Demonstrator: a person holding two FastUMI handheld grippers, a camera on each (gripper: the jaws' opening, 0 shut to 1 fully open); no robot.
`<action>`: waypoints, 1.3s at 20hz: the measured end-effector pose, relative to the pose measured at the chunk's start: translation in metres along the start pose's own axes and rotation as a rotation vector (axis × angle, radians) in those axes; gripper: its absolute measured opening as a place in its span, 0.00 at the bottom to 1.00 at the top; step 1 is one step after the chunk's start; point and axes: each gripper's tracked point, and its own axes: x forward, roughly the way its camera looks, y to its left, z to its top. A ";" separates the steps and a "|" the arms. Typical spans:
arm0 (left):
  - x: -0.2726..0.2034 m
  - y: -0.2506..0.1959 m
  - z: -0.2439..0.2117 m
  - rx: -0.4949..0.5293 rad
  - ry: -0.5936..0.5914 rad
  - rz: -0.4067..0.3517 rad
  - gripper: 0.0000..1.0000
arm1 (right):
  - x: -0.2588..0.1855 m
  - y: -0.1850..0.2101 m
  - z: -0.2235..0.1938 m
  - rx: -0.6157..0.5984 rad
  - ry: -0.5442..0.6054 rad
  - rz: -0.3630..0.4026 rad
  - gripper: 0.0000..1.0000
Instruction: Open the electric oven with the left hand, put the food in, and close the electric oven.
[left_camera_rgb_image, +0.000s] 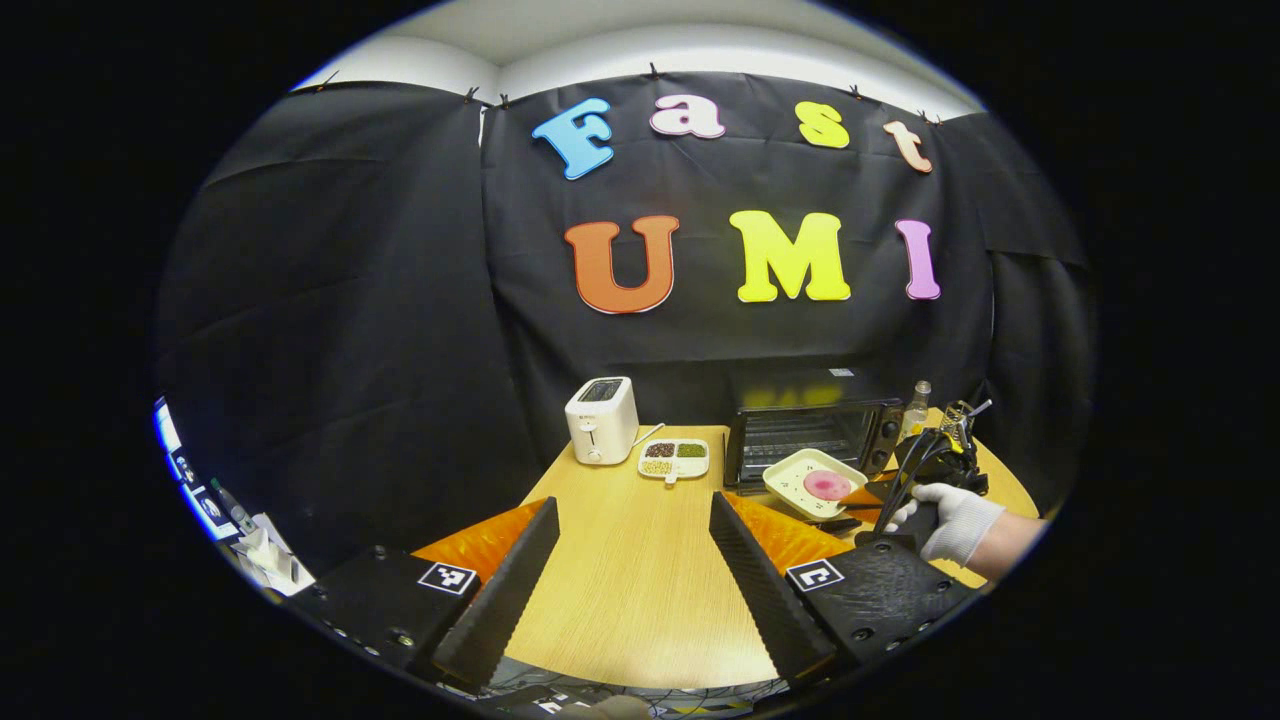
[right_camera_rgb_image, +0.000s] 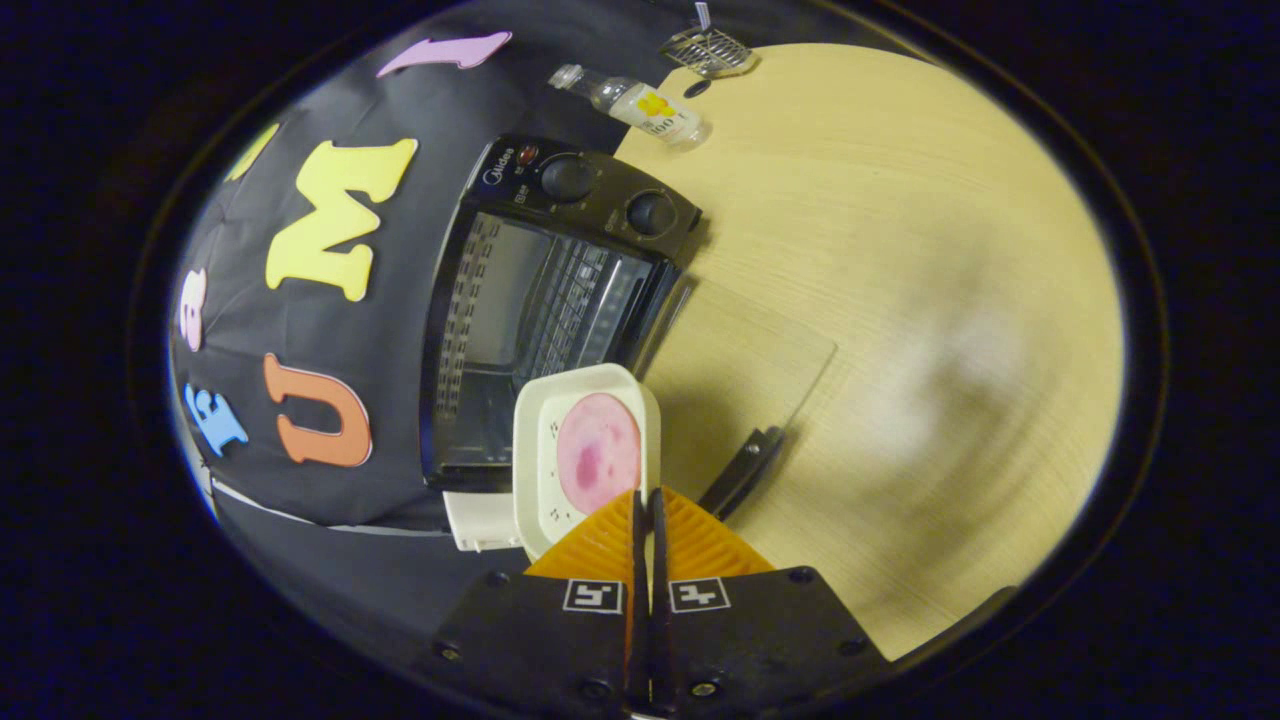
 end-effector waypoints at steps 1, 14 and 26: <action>0.006 0.000 0.001 -0.003 0.002 0.008 0.97 | 0.010 0.004 0.009 -0.002 -0.008 -0.003 0.04; 0.062 0.001 -0.003 -0.030 0.074 0.164 0.97 | 0.107 0.062 0.082 -0.098 -0.082 0.079 0.04; 0.055 -0.029 0.003 -0.009 0.064 0.146 0.97 | 0.077 0.062 0.097 -0.144 -0.077 0.201 0.34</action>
